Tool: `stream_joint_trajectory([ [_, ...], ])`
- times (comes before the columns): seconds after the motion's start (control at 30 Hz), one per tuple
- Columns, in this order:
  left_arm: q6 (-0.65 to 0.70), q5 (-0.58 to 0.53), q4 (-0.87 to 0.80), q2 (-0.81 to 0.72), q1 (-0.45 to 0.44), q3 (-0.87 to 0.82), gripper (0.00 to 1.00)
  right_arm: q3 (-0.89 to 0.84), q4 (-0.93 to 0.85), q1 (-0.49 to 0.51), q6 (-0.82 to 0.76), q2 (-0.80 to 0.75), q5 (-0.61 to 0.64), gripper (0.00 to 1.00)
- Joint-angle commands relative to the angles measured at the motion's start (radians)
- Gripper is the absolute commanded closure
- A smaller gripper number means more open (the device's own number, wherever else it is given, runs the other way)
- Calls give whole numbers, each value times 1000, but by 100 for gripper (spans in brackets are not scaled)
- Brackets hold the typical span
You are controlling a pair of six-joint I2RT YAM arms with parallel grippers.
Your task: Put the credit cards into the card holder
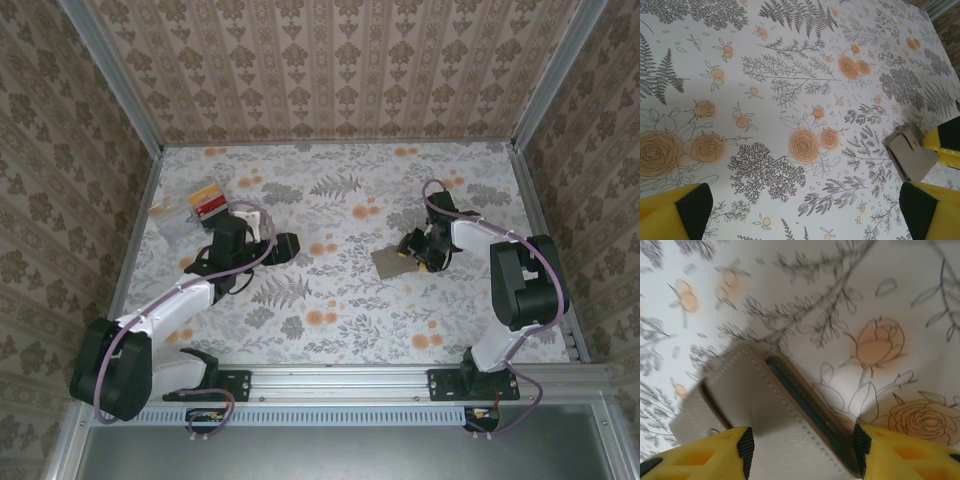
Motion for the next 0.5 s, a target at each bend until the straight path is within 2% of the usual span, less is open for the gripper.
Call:
stream_joint_trajectory([
  [0.0,-20,-7,25,12,-6,45,0,-47,40,12,-10,-50,-80,41],
  [0.23,-35,-8,28,38,-7,55,0,-159,140,106,57,-160,-167,40],
  [0.27,-37,-10,28,43,-37,55,0,-165,162,132,65,-165,-189,39],
  [0.37,-51,-16,26,49,-43,52,0,-152,208,222,79,-156,-246,38],
  [0.47,-64,-24,19,54,-46,52,0,-97,151,309,62,-145,-208,37],
])
